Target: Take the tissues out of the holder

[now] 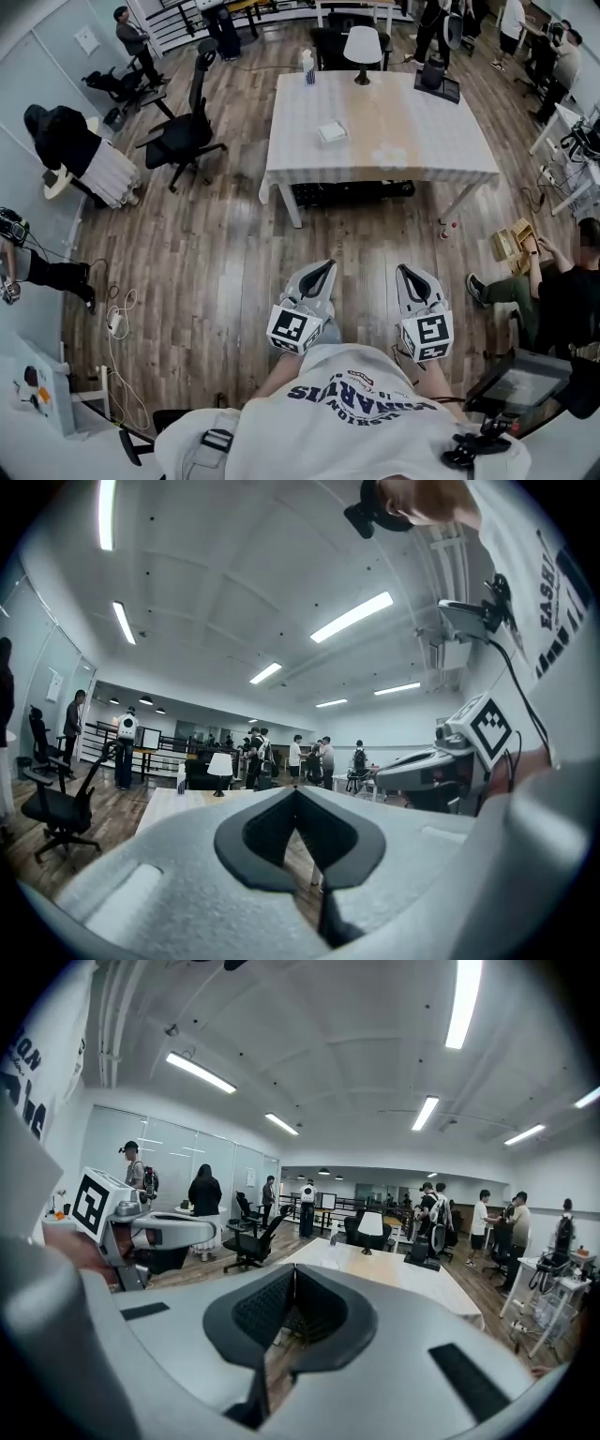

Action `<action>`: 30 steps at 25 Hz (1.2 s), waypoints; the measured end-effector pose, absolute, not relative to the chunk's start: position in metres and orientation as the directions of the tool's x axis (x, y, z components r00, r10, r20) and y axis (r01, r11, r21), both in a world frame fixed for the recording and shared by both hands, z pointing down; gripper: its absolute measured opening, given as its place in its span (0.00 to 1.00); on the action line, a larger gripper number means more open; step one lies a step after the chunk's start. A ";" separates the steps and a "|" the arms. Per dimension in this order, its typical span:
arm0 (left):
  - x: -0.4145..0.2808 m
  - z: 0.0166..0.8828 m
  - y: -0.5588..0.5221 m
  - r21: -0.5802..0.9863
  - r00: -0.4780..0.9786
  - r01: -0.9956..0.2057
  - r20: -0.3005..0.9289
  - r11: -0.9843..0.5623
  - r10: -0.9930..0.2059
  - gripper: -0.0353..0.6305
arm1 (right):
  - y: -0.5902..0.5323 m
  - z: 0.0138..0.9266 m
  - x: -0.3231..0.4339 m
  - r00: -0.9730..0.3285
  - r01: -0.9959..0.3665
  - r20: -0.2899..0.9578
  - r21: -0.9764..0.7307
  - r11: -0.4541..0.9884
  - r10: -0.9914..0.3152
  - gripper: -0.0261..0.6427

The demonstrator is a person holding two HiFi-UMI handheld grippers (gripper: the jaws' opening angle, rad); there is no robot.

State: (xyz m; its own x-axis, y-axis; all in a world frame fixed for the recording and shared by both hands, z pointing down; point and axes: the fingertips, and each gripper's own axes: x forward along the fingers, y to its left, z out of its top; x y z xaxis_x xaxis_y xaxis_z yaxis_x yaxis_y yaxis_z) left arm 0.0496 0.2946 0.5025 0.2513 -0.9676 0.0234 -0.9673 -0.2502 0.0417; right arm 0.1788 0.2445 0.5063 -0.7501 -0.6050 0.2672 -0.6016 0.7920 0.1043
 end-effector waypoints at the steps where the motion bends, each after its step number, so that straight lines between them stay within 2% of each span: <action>1: 0.040 0.503 0.286 0.049 0.251 -0.967 0.023 -0.250 -0.968 0.06 | 0.237 0.503 0.168 -0.752 -0.599 0.267 0.105 0.794 -0.603 0.05; 18: -0.062 0.509 0.200 0.034 0.306 -0.952 0.057 -0.304 -0.950 0.06 | 0.154 0.498 0.052 -0.748 -0.622 0.243 0.068 0.780 -0.618 0.05; 30: -0.079 0.517 0.166 0.037 0.335 -0.942 0.083 -0.333 -0.938 0.06 | 0.122 0.511 0.043 -0.724 -0.653 0.258 0.045 0.756 -0.640 0.05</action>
